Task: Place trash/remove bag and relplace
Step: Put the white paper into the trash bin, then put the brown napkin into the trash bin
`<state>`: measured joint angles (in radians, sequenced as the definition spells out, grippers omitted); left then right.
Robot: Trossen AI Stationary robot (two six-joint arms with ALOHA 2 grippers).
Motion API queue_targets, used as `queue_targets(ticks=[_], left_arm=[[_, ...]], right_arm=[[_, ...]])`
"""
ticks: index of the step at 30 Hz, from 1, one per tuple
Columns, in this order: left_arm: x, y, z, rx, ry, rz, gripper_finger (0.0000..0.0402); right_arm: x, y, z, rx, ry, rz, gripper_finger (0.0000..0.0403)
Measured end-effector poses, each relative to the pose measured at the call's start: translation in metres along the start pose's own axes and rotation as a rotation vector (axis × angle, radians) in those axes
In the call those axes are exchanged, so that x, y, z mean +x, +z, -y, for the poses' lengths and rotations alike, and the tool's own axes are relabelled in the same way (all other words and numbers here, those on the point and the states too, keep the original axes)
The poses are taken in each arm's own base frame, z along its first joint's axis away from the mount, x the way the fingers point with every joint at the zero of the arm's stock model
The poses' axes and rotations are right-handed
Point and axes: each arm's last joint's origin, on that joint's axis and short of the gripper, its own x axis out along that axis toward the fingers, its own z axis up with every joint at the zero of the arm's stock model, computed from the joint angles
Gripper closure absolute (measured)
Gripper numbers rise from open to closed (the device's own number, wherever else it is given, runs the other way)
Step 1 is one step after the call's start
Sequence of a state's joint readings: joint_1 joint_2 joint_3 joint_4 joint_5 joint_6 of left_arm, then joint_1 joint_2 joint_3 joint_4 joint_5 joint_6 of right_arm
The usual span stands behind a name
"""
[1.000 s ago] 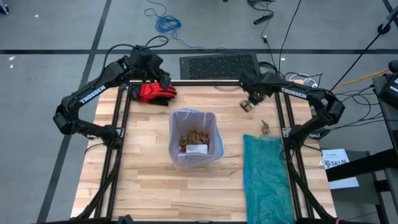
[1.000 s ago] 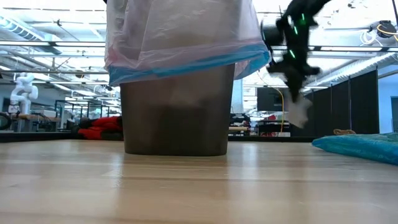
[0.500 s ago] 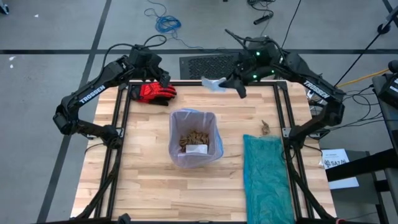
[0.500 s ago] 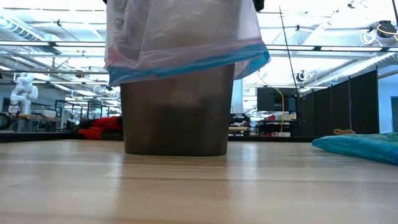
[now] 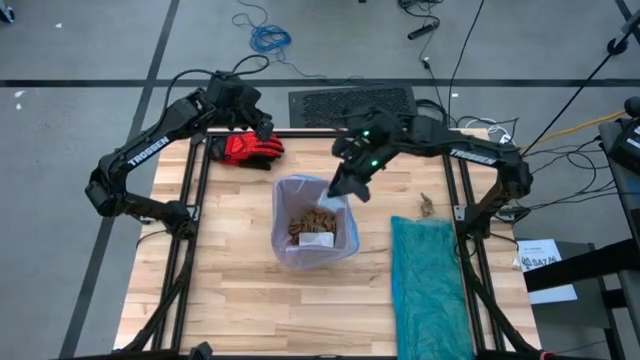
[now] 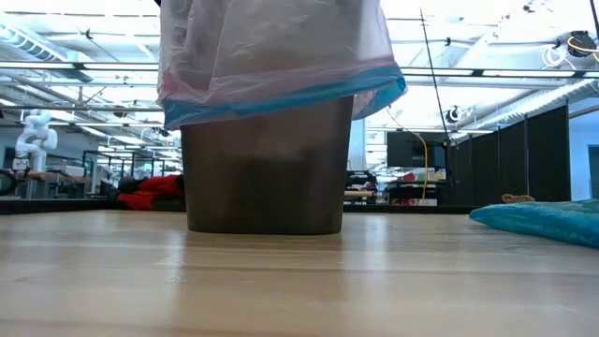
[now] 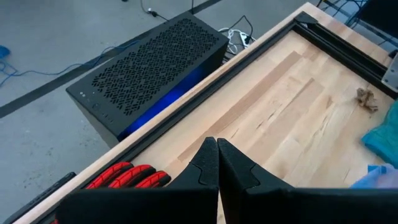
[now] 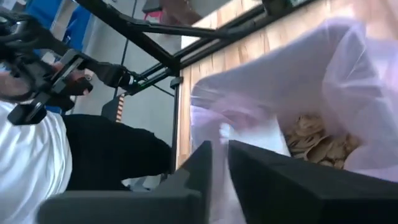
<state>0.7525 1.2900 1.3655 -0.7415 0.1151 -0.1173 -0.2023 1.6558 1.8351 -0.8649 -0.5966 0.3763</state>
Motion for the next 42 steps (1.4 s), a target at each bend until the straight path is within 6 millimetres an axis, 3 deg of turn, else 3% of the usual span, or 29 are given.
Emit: queue_targets(ticks=[7, 13, 16, 20, 22, 26, 31, 36, 42], left_arm=[[0.0, 0.0, 0.0, 0.02, -0.007, -0.003, 0.0401], [0.0, 0.0, 0.0, 0.028, -0.008, -0.006, 0.0401], [0.0, 0.0, 0.0, 0.029, -0.008, -0.005, 0.0401], [0.0, 0.0, 0.0, 0.025, -0.008, -0.005, 0.0401], [0.0, 0.0, 0.0, 0.021, -0.008, -0.005, 0.0401], [0.0, 0.0, 0.0, 0.018, -0.008, -0.004, 0.0401], [0.0, 0.0, 0.0, 0.018, -0.009, -0.002, 0.0401], [0.0, 0.0, 0.0, 0.01, -0.009, -0.001, 0.0401], [0.0, 0.0, 0.0, -0.007, 0.003, 0.005, 0.0401]], right_arm=[[0.008, -0.001, 0.001, 0.088, -0.04, -0.004, 0.0238], [-0.029, -0.005, 0.002, 0.241, -0.088, 0.033, 0.0172], [-0.046, -0.02, 0.007, 0.319, -0.282, -0.004, 0.017], [-0.063, -0.053, 0.026, 0.413, -0.716, -0.236, 0.0179], [-0.064, -0.061, 0.04, 0.431, -0.843, -0.288, 0.0182], [-0.06, -0.078, 0.07, 0.51, -0.84, -0.352, 0.0183], [-0.047, -0.125, 0.114, 0.587, -0.907, -0.612, 0.0183], [-0.041, -0.172, 0.139, 0.624, -0.923, -0.747, 0.0183], [-0.034, -0.21, 0.154, 0.638, -0.926, -0.74, 0.0183]])
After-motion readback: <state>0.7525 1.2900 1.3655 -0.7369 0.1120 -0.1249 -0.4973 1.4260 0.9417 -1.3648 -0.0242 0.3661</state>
